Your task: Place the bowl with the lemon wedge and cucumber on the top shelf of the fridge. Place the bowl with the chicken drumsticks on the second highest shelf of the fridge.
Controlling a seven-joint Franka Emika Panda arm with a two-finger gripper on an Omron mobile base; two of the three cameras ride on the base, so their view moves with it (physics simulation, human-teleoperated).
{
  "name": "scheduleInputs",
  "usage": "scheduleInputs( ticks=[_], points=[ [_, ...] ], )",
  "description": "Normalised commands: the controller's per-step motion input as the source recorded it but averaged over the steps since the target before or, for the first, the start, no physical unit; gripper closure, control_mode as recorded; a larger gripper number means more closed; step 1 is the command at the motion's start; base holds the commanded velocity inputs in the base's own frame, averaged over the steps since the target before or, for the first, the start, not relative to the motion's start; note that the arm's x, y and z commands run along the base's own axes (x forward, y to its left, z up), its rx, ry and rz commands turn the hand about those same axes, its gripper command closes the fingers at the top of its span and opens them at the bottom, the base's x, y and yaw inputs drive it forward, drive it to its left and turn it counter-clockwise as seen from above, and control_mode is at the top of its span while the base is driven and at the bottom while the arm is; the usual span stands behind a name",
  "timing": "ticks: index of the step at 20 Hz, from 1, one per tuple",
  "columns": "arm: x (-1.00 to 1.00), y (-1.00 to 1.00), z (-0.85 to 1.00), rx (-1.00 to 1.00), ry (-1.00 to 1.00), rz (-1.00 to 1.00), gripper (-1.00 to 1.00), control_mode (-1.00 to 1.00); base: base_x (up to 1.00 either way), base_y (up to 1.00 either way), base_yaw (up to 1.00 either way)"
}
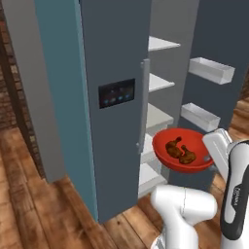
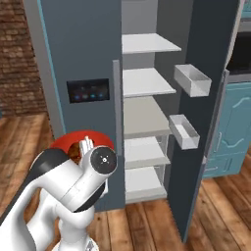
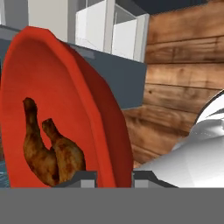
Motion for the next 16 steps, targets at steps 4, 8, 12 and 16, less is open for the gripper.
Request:
scheduleInputs(
  ticks=[4, 8, 12, 16],
  points=[
    [0.00, 0.00, 0.00, 0.00, 0.00, 0.00, 1.00, 1.00, 1.00, -0.37, 0.17],
    [0.00, 0.00, 0.00, 0.00, 0.00, 0.00, 1.00, 1.00, 1.00, -0.21, 0.18],
    [0.00, 0.00, 0.00, 0.00, 0.00, 0.00, 1.00, 1.00, 1.00, -0.65, 0.28],
    [0.00, 0.00, 0.00, 0.00, 0.00, 0.00, 1.00, 1.00, 0.56, -0.94, 0.38]
  ],
)
